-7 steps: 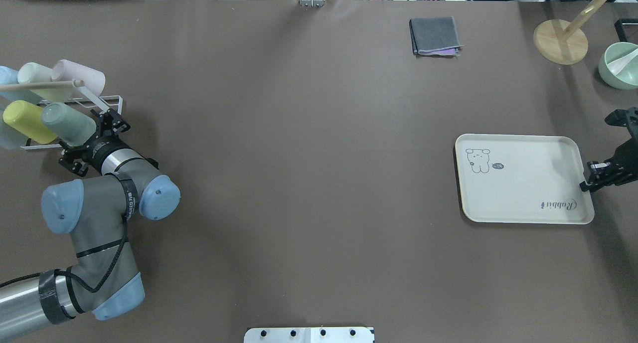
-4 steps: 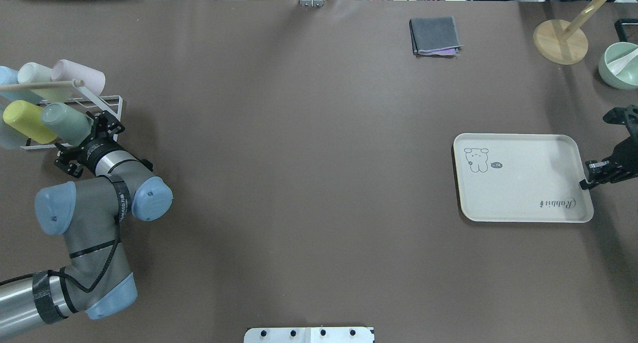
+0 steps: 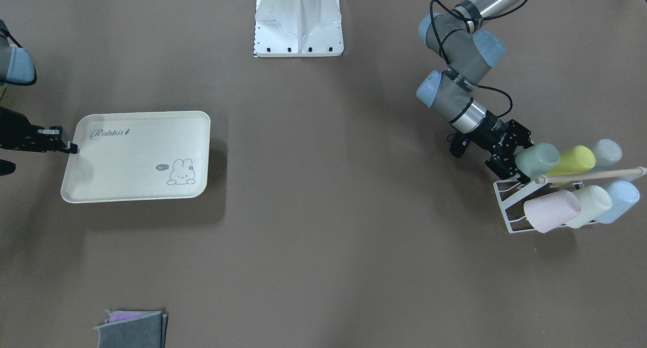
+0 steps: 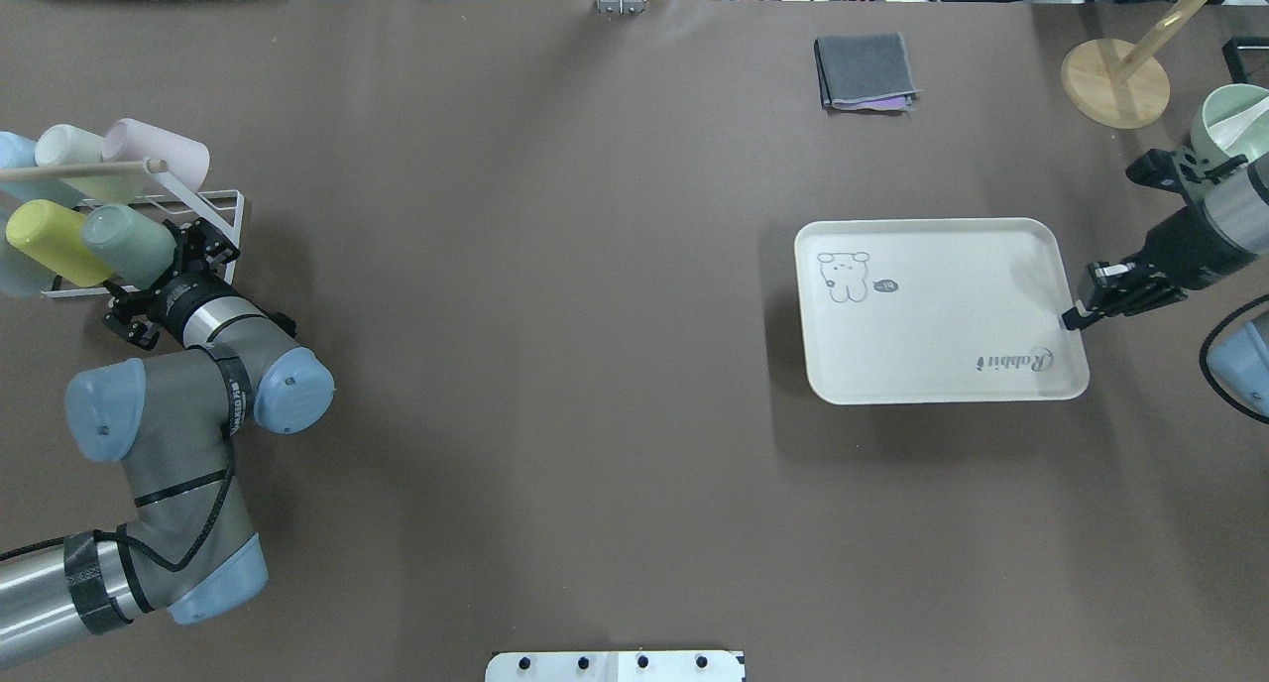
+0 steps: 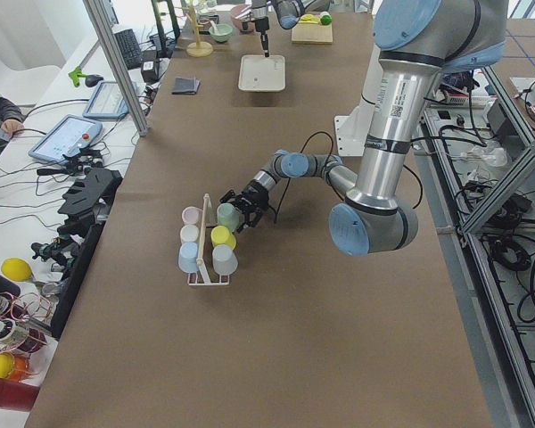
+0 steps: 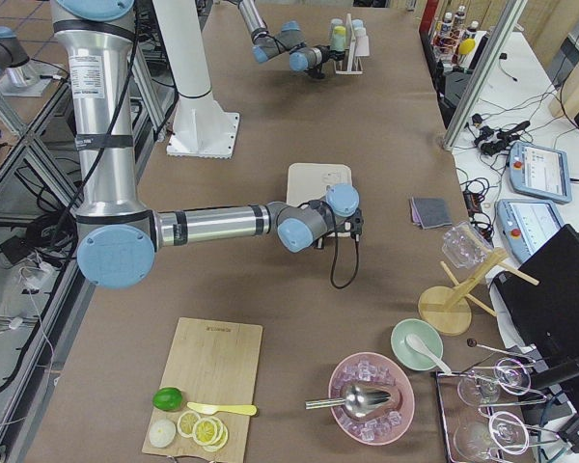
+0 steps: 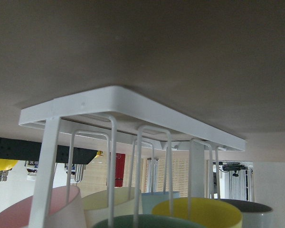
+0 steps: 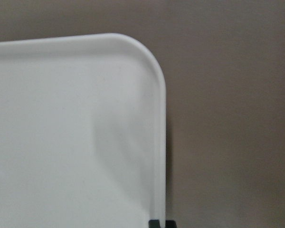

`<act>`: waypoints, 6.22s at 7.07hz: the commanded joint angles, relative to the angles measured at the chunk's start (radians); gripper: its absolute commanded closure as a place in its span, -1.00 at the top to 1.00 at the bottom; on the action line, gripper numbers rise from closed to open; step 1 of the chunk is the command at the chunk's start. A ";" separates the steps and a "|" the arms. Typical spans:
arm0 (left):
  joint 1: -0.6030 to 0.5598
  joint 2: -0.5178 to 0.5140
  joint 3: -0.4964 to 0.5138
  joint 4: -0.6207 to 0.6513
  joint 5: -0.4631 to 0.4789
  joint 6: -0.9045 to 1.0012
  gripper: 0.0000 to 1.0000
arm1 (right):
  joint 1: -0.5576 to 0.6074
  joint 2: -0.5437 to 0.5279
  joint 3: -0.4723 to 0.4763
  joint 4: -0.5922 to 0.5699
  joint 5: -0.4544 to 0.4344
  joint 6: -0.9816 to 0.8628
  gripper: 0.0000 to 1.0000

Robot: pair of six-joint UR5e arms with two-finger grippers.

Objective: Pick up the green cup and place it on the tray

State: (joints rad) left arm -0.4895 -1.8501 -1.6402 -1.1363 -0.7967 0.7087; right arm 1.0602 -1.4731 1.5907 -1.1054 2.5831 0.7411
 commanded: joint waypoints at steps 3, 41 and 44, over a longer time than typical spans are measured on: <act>0.000 -0.001 0.017 -0.013 0.007 0.002 0.62 | -0.306 0.298 -0.008 -0.019 -0.171 0.348 -1.00; 0.015 -0.390 0.515 -2.217 -0.891 -1.072 -0.11 | 0.538 -0.164 0.063 -0.648 -0.311 -1.005 1.00; 0.045 -0.396 0.540 -2.229 -0.816 -1.117 -0.10 | 0.538 -0.170 0.061 -0.648 -0.310 -1.005 1.00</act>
State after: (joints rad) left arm -0.4523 -2.2433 -1.1087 -3.3613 -1.6399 -0.3952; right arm 1.5984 -1.6406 1.6524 -1.7533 2.2719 -0.2642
